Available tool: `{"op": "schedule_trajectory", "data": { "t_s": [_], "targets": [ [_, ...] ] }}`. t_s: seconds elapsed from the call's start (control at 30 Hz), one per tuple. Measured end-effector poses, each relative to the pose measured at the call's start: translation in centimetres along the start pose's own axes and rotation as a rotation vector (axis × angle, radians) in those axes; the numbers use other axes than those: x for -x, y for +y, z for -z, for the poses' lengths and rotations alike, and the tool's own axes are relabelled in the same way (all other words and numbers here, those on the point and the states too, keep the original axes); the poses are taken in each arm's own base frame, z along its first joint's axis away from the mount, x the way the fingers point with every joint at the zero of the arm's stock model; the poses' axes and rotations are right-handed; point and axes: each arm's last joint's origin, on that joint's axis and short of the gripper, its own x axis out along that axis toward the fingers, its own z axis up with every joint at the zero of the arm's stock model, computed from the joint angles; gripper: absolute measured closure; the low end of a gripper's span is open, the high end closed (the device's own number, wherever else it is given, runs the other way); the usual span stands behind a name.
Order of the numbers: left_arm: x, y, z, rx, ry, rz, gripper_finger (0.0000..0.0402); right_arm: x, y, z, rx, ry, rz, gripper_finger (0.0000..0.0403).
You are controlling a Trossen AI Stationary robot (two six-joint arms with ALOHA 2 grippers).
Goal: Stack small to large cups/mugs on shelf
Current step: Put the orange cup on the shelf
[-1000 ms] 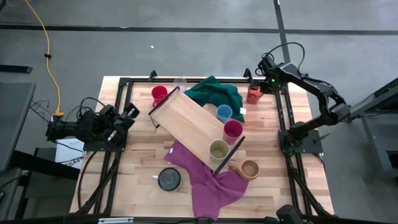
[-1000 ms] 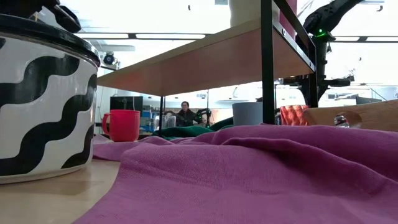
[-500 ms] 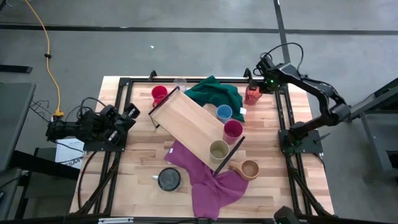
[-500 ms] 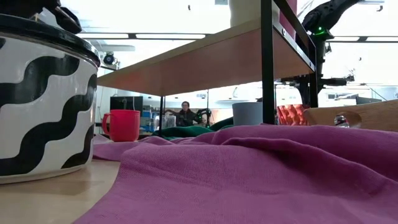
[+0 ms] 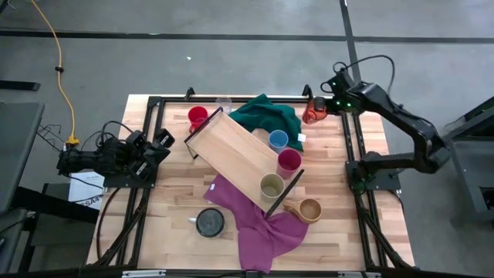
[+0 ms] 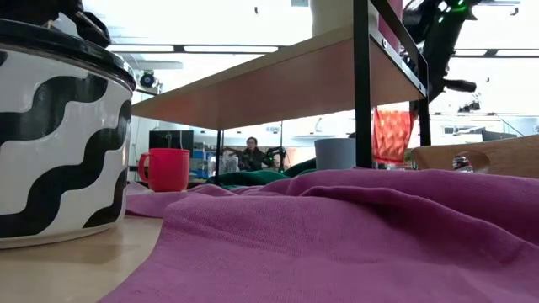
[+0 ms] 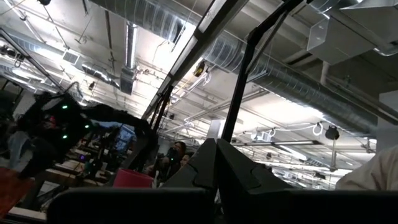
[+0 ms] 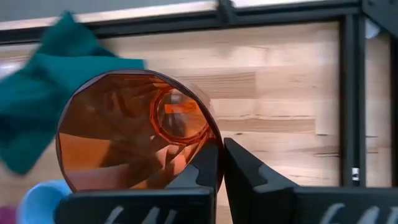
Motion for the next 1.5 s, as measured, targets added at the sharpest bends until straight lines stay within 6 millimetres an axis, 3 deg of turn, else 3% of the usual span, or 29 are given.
{"op": "schedule_trajectory", "data": {
  "t_s": [0.17,0.43,0.6,0.87,1.27,1.5],
  "targets": [
    [0.0,0.0,0.1,0.001,0.008,-0.004,0.0401,2.9,0.4,1.5,0.038,-0.061,-0.152,0.0402],
    [0.0,0.3,0.5,0.027,0.056,-0.027,0.0401,7.5,2.2,2.7,0.080,-0.214,-0.555,0.0403],
    [0.0,0.3,0.5,0.028,0.052,-0.030,0.0401,8.9,3.6,3.0,0.117,-0.238,-0.742,0.0403],
    [0.0,0.3,0.7,0.054,0.067,-0.038,0.0401,11.6,7.4,1.9,0.305,-0.238,-0.777,0.0403],
    [0.1,0.4,0.9,0.057,0.091,-0.050,0.0401,15.8,13.4,-0.4,0.680,-0.093,-0.637,0.0403],
    [0.1,0.4,0.9,0.057,0.091,-0.050,0.0401,16.6,15.8,-0.4,0.781,-0.025,-0.597,0.0403]
  ]
}}
